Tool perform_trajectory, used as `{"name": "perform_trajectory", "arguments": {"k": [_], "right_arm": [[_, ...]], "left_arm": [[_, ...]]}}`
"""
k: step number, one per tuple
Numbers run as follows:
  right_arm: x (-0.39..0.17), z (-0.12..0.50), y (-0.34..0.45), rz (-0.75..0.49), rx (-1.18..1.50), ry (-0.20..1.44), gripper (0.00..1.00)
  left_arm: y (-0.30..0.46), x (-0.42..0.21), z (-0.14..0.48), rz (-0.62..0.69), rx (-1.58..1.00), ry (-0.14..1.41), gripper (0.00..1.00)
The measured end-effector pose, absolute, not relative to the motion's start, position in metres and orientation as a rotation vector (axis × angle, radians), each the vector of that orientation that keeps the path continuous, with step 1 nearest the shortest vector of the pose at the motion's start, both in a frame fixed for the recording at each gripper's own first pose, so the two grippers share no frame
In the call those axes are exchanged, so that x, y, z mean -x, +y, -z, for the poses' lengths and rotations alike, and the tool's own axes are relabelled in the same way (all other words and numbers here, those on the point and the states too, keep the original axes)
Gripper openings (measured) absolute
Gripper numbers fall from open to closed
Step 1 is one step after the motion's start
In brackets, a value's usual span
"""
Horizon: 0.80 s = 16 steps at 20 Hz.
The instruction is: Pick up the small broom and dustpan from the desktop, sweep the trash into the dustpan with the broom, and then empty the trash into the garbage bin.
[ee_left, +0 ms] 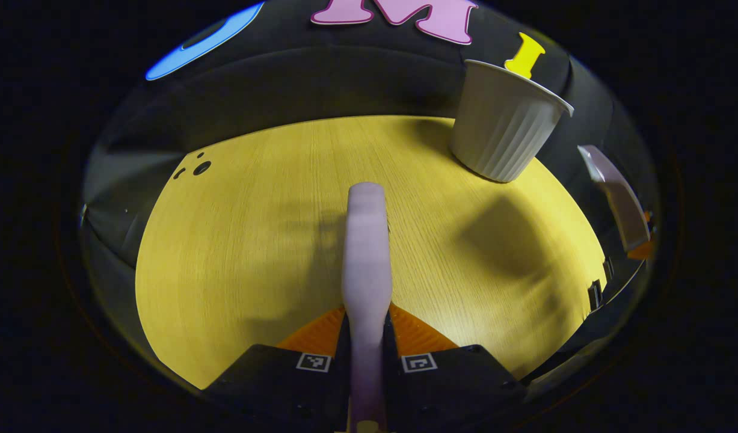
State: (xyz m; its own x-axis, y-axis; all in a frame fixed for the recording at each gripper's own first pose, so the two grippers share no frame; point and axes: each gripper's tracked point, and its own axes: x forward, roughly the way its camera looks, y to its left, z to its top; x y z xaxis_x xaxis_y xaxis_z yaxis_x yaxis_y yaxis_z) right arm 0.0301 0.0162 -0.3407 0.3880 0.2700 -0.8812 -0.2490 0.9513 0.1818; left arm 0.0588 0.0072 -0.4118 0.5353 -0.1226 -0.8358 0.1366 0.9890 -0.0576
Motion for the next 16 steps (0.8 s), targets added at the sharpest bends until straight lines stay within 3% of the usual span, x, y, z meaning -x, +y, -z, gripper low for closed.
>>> {"name": "perform_trajectory", "arguments": {"k": [4, 7, 14, 16], "right_arm": [[-0.031, 0.393, 0.044, -0.362, -0.022, 1.171, 0.35], [-0.03, 0.419, 0.06, -0.374, -0.001, 1.18, 0.35], [-0.048, 0.441, 0.084, -0.411, 0.017, 1.197, 0.35], [-0.052, 0.444, 0.086, -0.409, 0.013, 1.21, 0.35]], "left_arm": [[0.007, -0.059, 0.414, 0.128, -0.023, 1.001, 0.31], [0.007, -0.06, 0.413, 0.108, -0.021, 1.0, 0.28], [0.005, -0.058, 0.414, 0.085, -0.007, 1.017, 0.25], [0.005, -0.057, 0.415, 0.082, -0.009, 1.027, 0.28]]}}
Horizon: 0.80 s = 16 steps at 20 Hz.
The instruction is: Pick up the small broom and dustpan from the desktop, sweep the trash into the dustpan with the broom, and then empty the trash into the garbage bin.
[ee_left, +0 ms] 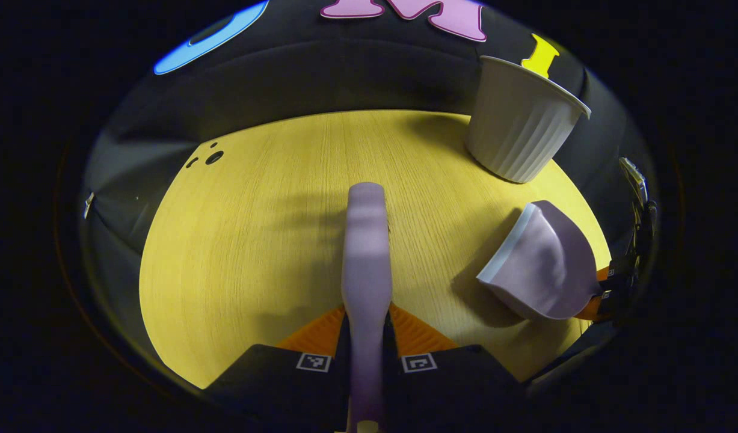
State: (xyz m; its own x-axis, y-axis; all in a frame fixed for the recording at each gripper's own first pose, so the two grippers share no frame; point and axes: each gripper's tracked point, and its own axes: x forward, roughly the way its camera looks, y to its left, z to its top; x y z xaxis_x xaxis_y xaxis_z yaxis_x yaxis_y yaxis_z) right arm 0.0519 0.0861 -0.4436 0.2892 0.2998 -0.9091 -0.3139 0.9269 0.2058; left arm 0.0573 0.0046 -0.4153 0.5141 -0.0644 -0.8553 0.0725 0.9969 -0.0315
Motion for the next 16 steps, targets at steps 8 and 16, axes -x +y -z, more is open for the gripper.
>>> {"name": "perform_trajectory", "arguments": {"k": [8, 16], "right_arm": [[-0.053, 0.454, 0.097, -0.396, 0.015, 1.254, 0.35], [-0.052, 0.457, 0.103, -0.37, 0.009, 1.273, 0.39]], "left_arm": [[0.01, -0.058, 0.424, 0.069, -0.035, 1.055, 0.28], [0.027, -0.053, 0.436, 0.049, -0.057, 1.089, 0.29]]}}
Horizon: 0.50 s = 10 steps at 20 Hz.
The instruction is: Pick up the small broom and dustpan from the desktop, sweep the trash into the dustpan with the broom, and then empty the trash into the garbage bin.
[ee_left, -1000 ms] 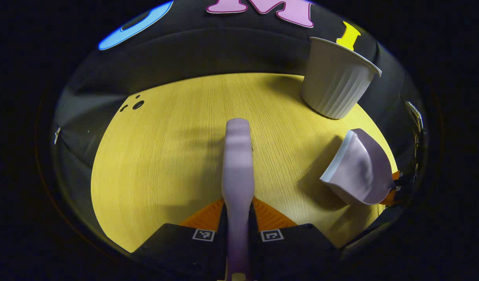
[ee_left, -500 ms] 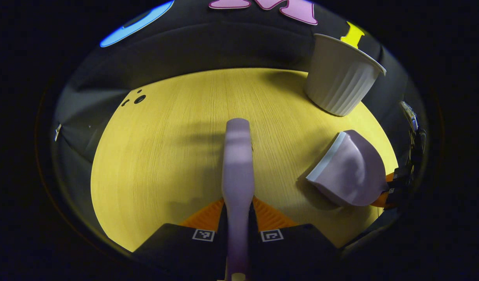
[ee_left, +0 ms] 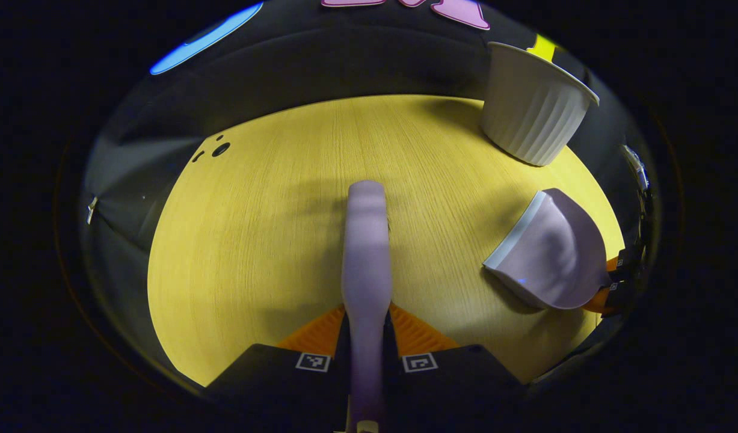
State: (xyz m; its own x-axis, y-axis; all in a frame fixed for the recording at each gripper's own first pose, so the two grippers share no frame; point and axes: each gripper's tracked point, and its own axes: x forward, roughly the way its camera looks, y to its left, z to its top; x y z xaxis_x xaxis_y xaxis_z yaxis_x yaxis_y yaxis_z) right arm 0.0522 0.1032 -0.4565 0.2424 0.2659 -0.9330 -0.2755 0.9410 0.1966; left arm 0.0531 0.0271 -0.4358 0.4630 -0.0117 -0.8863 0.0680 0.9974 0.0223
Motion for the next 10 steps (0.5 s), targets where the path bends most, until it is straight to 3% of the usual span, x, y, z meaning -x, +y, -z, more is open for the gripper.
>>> {"name": "perform_trajectory", "arguments": {"k": [1, 2, 3, 5, 7, 8, 9, 10], "right_arm": [[-0.054, 0.457, 0.103, -0.368, 0.003, 1.274, 0.51], [-0.053, 0.457, 0.103, -0.366, 0.001, 1.282, 0.51], [-0.052, 0.455, 0.103, -0.36, 0.002, 1.282, 0.41], [-0.051, 0.453, 0.105, -0.361, -0.006, 1.276, 0.45], [-0.047, 0.448, 0.106, -0.368, -0.001, 1.277, 0.54], [-0.044, 0.443, 0.106, -0.374, -0.003, 1.276, 0.67], [-0.04, 0.439, 0.106, -0.377, -0.007, 1.276, 0.62], [-0.038, 0.434, 0.105, -0.38, -0.011, 1.271, 0.64]], "left_arm": [[0.028, -0.053, 0.439, 0.05, -0.053, 1.098, 0.29], [0.03, -0.052, 0.44, 0.046, -0.05, 1.1, 0.3], [0.031, -0.053, 0.44, 0.045, -0.046, 1.101, 0.3], [0.03, -0.053, 0.438, 0.054, -0.04, 1.087, 0.36], [0.028, -0.05, 0.434, 0.073, -0.047, 1.081, 0.33], [0.027, -0.047, 0.428, 0.082, -0.051, 1.073, 0.31], [0.027, -0.044, 0.424, 0.088, -0.058, 1.065, 0.41], [0.027, -0.042, 0.42, 0.088, -0.067, 1.057, 0.46]]}}
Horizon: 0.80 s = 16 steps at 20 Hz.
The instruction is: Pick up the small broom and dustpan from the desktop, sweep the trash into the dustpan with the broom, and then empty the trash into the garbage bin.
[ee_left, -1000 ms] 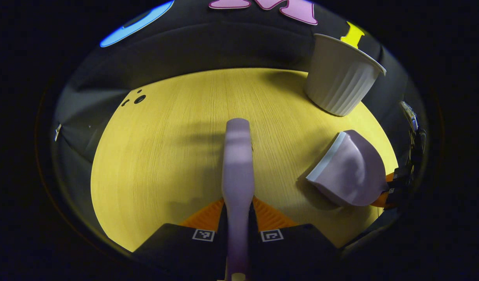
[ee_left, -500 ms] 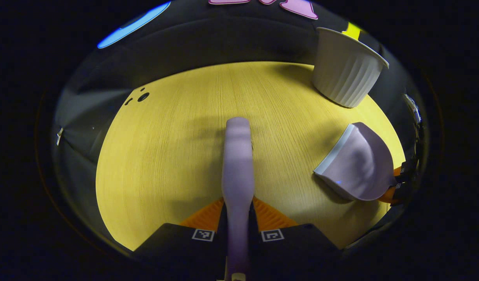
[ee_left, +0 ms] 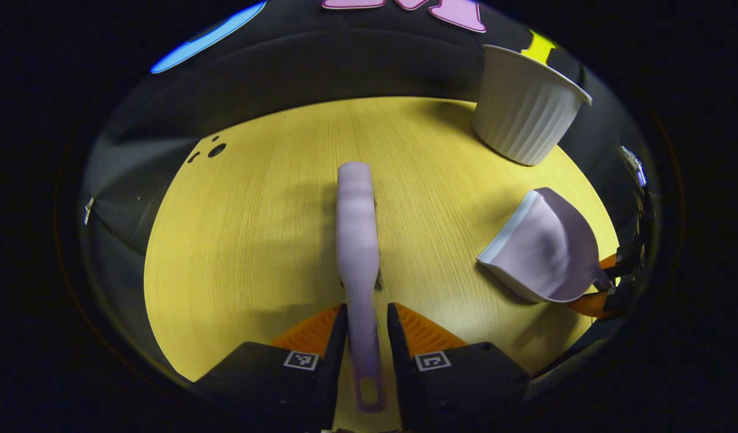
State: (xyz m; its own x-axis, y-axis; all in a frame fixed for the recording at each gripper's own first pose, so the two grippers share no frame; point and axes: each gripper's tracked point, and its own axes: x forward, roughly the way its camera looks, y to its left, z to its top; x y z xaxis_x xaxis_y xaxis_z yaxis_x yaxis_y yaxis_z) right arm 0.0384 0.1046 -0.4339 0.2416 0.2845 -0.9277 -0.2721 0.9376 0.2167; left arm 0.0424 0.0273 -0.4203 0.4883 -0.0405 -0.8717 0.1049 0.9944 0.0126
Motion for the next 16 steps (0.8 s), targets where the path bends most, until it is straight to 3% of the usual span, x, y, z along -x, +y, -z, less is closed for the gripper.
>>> {"name": "perform_trajectory", "arguments": {"k": [6, 16], "right_arm": [[-0.03, 0.388, 0.079, -0.338, -0.059, 1.211, 0.64], [-0.069, 0.266, 0.079, -0.3, -0.164, 0.803, 0.64]], "left_arm": [[0.026, -0.026, 0.378, 0.1, -0.08, 0.967, 0.6], [0.008, -0.036, 0.255, 0.114, 0.008, 0.625, 0.57]]}}
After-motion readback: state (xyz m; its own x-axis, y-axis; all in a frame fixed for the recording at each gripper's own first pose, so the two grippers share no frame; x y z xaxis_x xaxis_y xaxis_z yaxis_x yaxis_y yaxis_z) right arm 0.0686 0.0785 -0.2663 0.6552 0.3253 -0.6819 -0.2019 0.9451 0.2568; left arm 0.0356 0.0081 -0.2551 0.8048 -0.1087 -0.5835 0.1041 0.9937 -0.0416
